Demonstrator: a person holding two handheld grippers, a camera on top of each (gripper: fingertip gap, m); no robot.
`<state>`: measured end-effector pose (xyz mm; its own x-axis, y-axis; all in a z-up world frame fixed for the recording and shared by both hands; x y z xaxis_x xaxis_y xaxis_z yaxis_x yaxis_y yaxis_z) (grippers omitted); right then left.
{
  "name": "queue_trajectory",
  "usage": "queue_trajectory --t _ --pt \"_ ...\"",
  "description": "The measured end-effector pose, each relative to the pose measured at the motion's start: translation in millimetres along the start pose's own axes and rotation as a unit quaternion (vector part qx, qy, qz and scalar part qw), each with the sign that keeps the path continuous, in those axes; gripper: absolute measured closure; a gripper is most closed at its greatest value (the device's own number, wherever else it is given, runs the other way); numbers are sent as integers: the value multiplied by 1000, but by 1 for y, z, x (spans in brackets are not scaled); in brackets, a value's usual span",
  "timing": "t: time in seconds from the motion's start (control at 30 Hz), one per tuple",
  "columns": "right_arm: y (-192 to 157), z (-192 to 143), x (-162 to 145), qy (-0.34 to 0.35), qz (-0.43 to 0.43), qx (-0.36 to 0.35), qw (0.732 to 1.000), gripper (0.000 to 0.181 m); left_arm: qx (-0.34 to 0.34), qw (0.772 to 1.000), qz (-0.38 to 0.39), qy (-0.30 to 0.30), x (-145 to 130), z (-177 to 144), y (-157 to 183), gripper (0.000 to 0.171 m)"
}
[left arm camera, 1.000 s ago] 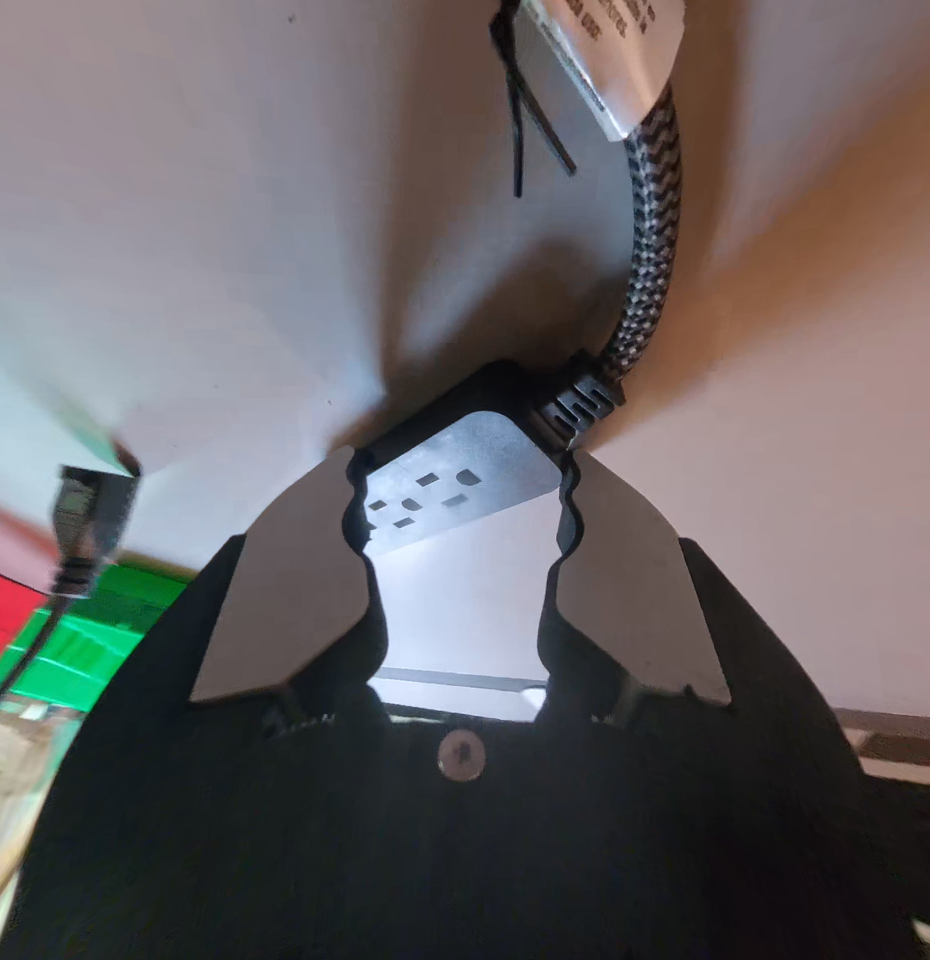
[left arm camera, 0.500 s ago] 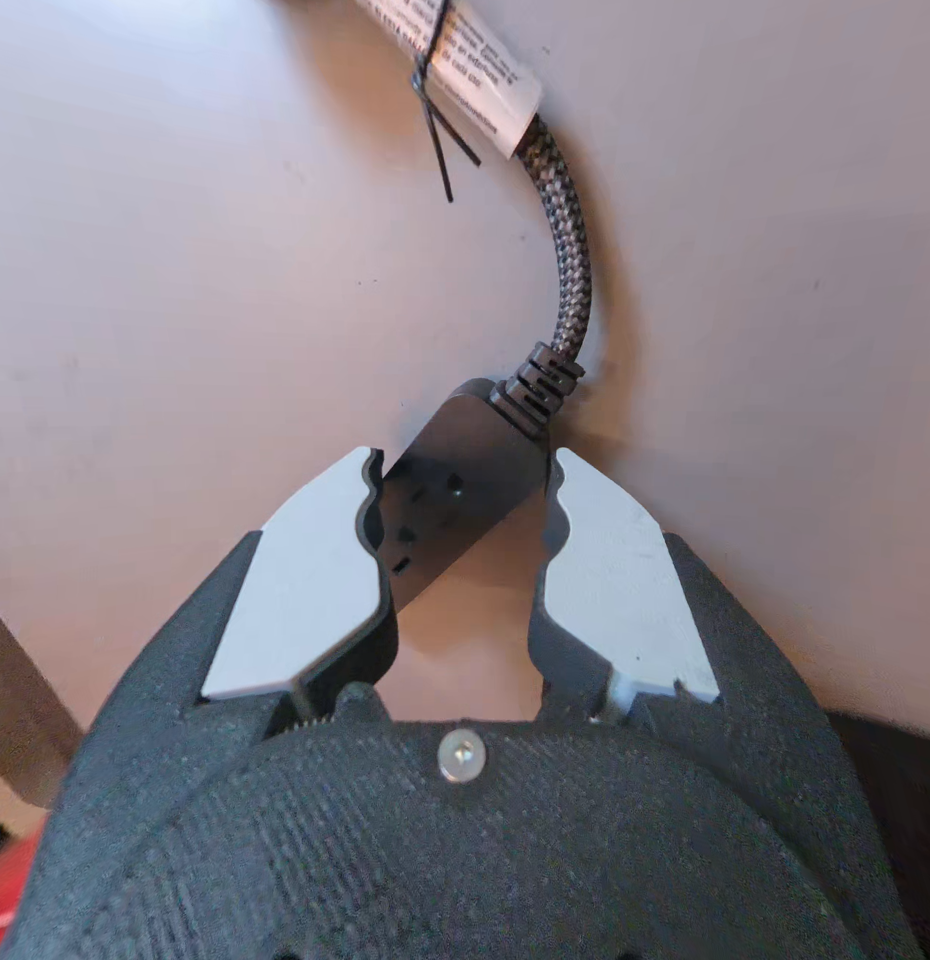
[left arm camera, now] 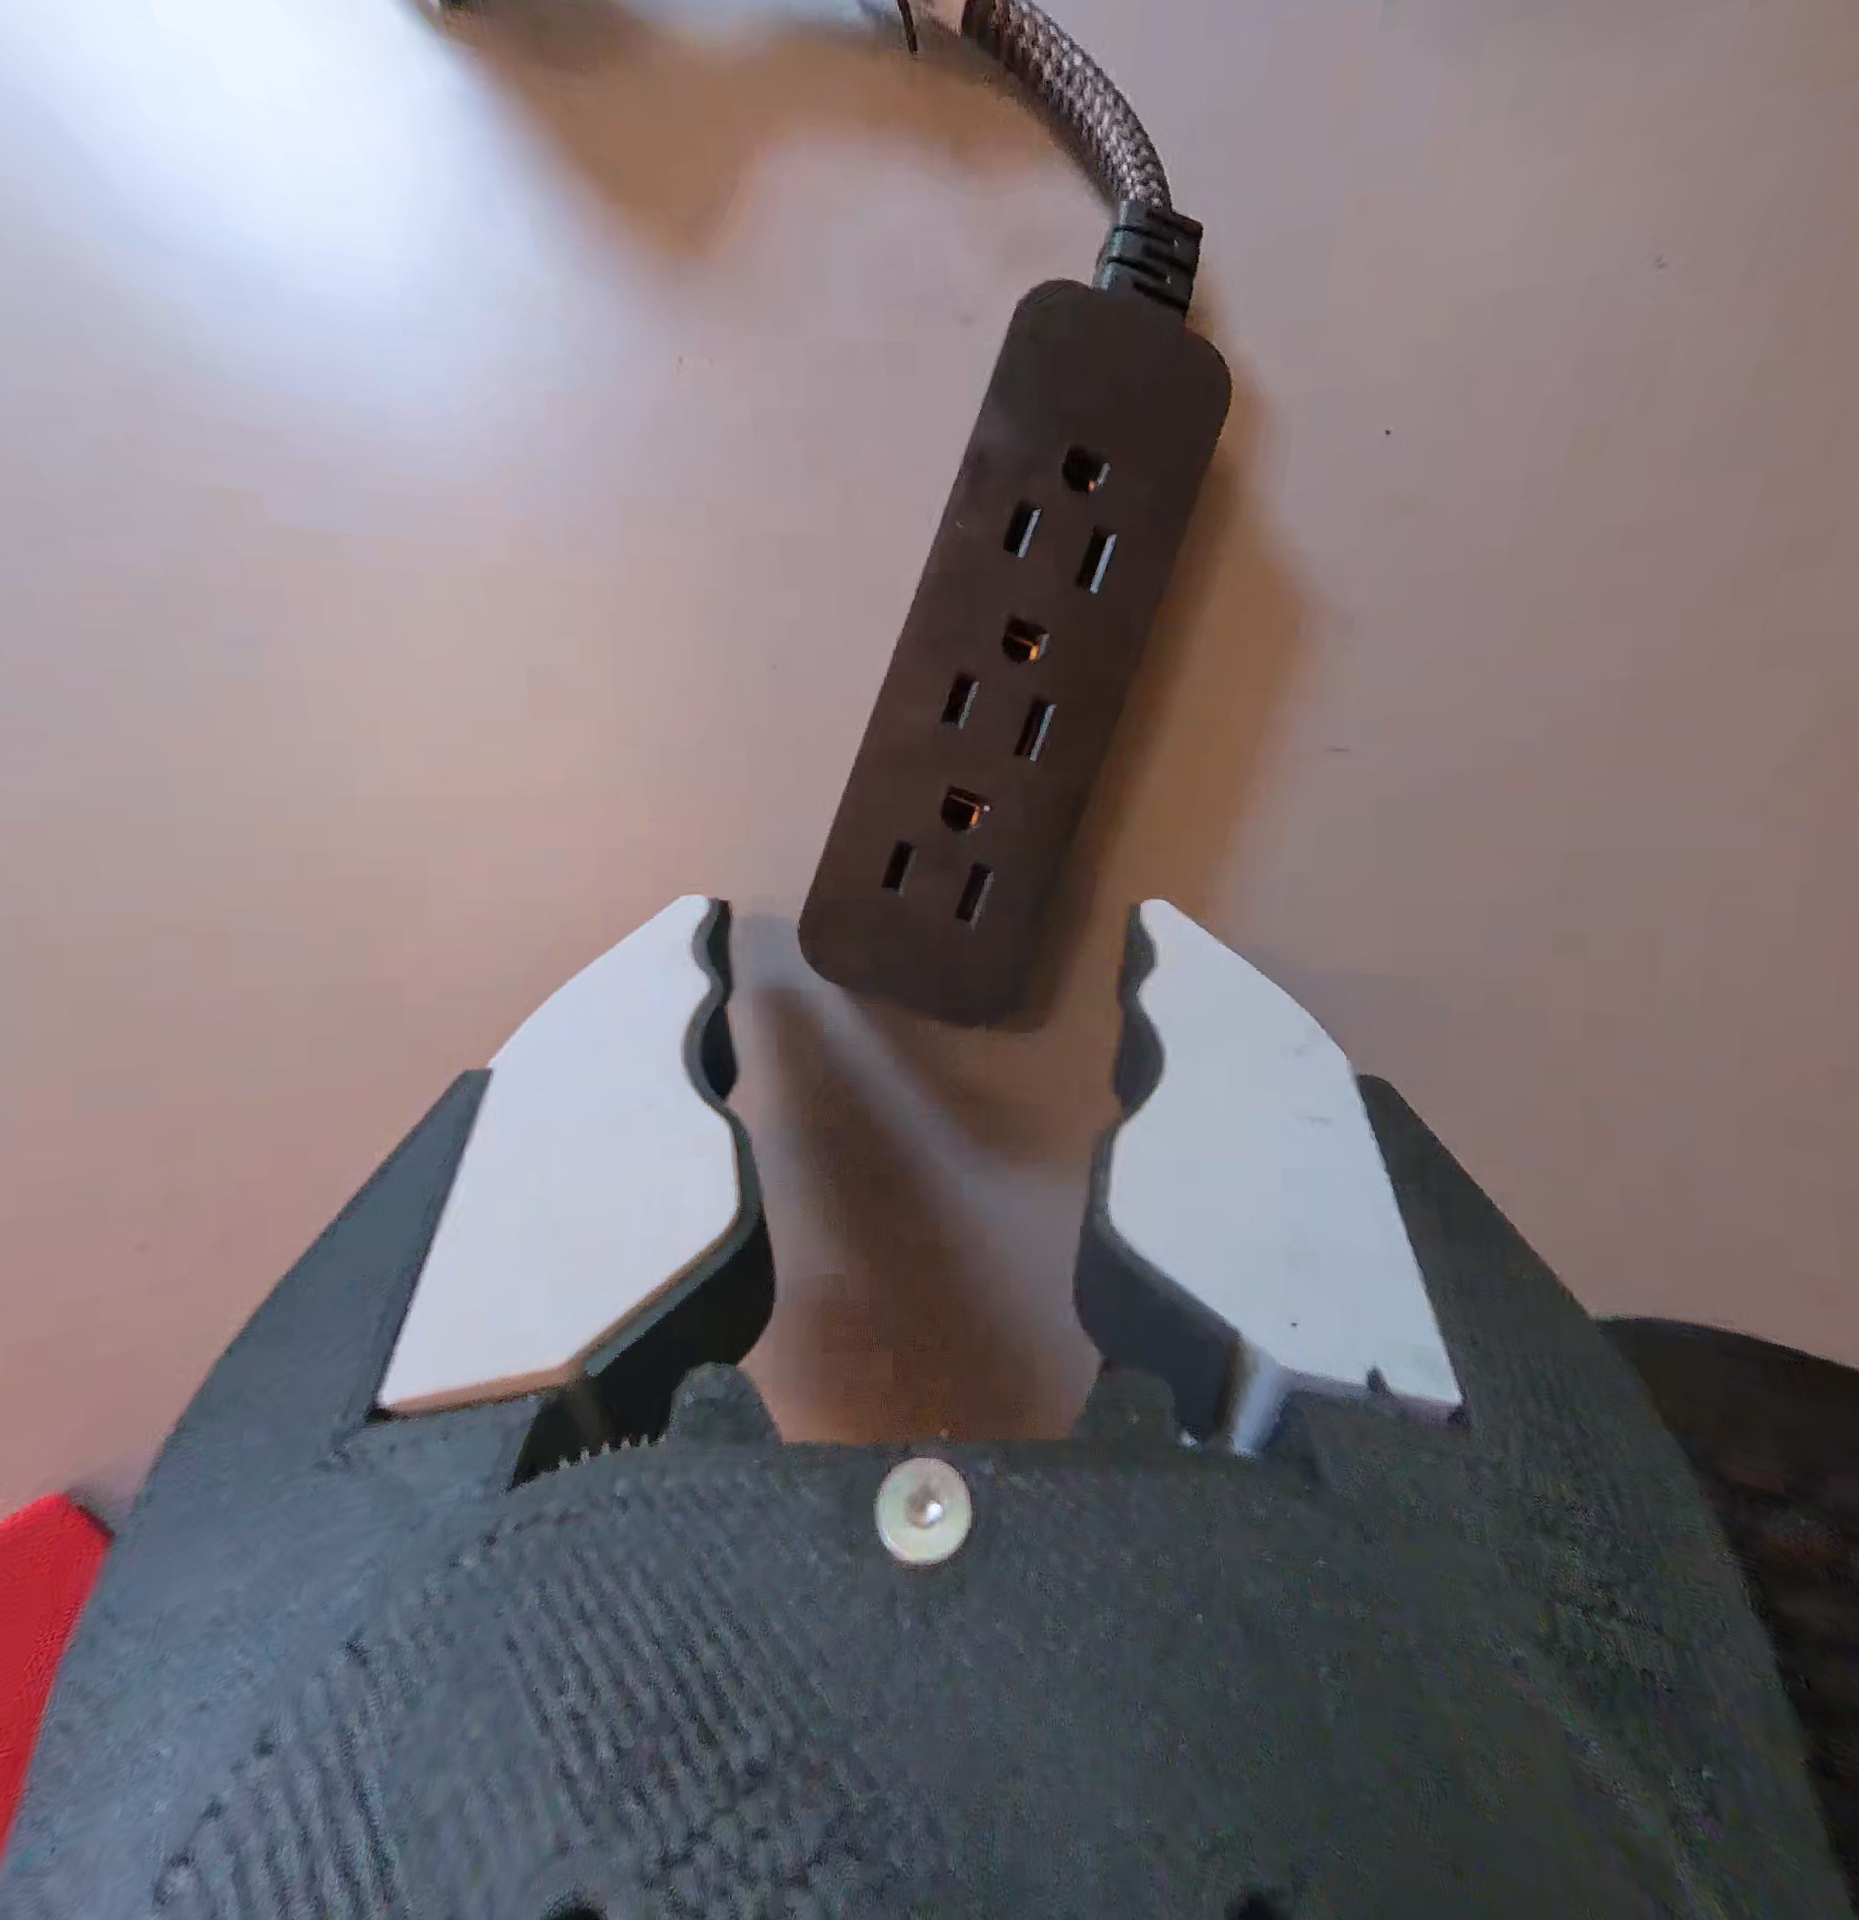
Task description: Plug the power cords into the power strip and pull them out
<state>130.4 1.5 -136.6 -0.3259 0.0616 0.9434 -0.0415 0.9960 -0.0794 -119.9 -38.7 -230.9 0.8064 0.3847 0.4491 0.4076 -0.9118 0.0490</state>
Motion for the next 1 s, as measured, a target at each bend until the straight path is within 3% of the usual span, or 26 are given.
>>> queue_trajectory --t 0.07,0.23,0.43,0.6,1.0 --pt "2 5 -1 -13 4 -8 1000 154 6 1000 -2 30 4 5 2 123" --pt "-1 16 0 -59 -8 -7 998 155 49 997 -43 43 28 18 25 124" --pt "-11 33 -3 -125 -35 17 991 155 32 990 -111 79 54 35 52 128" --pt "-19 52 -12 -167 -53 49 983 154 42 989 -72 120 56 37 56 127" --pt "-29 97 -22 -276 -112 110 948 154 53 990 5 129 54 42 63 127"
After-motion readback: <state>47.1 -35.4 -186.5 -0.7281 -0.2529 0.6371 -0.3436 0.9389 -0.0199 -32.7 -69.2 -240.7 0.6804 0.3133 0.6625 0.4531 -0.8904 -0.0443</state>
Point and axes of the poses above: each gripper's, where its closed fingertips meet, z out along the fingers, x out of its top, y = z × x across the jaws, the point moved 5 cm from there along -z, back along the fingers, and after that the axes turned 5 degrees about -y, right-handed, at the moved point
